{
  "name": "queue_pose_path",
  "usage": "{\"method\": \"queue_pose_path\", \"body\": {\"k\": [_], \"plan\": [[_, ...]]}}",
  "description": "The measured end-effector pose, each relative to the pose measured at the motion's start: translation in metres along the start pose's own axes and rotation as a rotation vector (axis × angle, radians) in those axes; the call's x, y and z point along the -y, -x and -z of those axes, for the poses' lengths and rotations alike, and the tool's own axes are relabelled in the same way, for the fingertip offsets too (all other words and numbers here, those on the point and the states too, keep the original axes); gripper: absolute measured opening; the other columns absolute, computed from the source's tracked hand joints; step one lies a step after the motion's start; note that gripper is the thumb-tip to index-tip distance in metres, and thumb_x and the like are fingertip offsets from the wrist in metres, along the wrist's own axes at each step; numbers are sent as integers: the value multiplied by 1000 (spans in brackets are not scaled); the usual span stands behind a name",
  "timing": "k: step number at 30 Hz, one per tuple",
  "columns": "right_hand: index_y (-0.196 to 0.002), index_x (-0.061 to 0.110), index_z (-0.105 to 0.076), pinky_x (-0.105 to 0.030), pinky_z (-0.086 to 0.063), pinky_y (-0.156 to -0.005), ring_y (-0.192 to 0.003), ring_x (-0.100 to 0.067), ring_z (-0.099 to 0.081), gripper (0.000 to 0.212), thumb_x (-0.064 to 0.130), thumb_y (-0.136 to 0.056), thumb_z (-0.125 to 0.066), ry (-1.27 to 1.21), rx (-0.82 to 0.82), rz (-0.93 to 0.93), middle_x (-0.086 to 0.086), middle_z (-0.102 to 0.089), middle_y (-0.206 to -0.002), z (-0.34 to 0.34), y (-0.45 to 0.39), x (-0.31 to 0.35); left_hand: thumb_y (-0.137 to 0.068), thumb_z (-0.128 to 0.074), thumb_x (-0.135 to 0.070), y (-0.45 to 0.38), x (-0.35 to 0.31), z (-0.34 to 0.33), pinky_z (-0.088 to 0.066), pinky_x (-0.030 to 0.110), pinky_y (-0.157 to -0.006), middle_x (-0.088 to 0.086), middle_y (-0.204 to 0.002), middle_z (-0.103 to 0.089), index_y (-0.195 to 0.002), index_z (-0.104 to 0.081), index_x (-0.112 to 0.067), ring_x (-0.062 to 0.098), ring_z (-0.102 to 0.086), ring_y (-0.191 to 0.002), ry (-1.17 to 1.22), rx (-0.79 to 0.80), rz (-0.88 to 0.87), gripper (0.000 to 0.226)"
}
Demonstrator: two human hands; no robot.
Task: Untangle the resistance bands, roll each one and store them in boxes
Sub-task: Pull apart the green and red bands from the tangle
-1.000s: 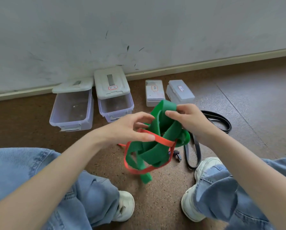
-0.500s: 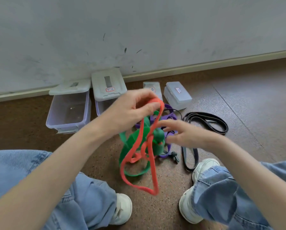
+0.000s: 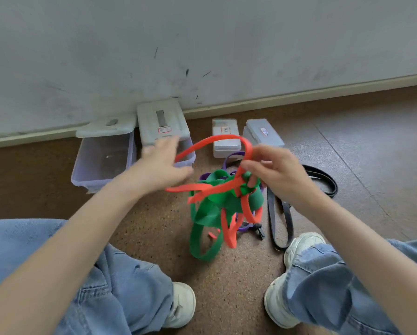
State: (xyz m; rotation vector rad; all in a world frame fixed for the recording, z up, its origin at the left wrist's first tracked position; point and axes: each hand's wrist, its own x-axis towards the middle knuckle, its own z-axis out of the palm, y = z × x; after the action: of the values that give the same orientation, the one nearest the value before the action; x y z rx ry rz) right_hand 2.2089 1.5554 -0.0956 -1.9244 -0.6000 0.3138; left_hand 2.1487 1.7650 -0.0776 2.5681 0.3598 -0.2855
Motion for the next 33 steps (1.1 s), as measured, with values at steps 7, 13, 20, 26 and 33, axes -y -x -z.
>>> {"method": "queue_pose_path", "body": {"k": [7,13,20,26,33], "plan": [[-90,13,-63,-17,-49,-60,-63,-4,-60,8,7,-89,-58,-283,-50,117,10,-67,-71,16,-3,39,-80,-72,-14,19,-34,-38,-53,45,-86,18,-99,-70,-101,-65,-4,29,-66,-95,608,24,-299,25],[-120,26,-55,-22,-52,-86,-102,-6,-64,45,34,-78,-69,-182,344,-114,7,-69,-109,19,10,25,-76,-68,-23,18,-30,-18,-55,20,-67,1,-87,-75,-88,-70,-14,12,-71,-81,1061,-27,-178,15],[-102,5,-64,-32,-56,-63,-71,-18,-68,27,9,-77,-72,-154,-31,-117,-20,-71,-89,23,2,21,-85,-65,-25,0,-4,-8,-49,26,-62,-2,-65,-71,-82,-69,-10,9,-65,-60,796,58,-17,16],[-96,-7,-66,-34,-51,-56,-62,-23,-61,27,17,-85,-65,-100,-66,-200,-27,-67,-86,23,2,21,-74,-69,-50,-7,14,-13,-45,39,-90,4,-112,-55,-110,-48,-21,21,-51,-105,-32,58,-4,51],[-93,-6,-64,-14,-35,-35,-36,-3,-47,20,12,-90,-58,-353,-111,-276,-6,-63,-66,11,5,27,-70,-79,-35,18,-23,-26,-49,15,-89,-17,-115,-62,-118,-47,-37,-6,-59,-107,725,331,-234,57]]}}
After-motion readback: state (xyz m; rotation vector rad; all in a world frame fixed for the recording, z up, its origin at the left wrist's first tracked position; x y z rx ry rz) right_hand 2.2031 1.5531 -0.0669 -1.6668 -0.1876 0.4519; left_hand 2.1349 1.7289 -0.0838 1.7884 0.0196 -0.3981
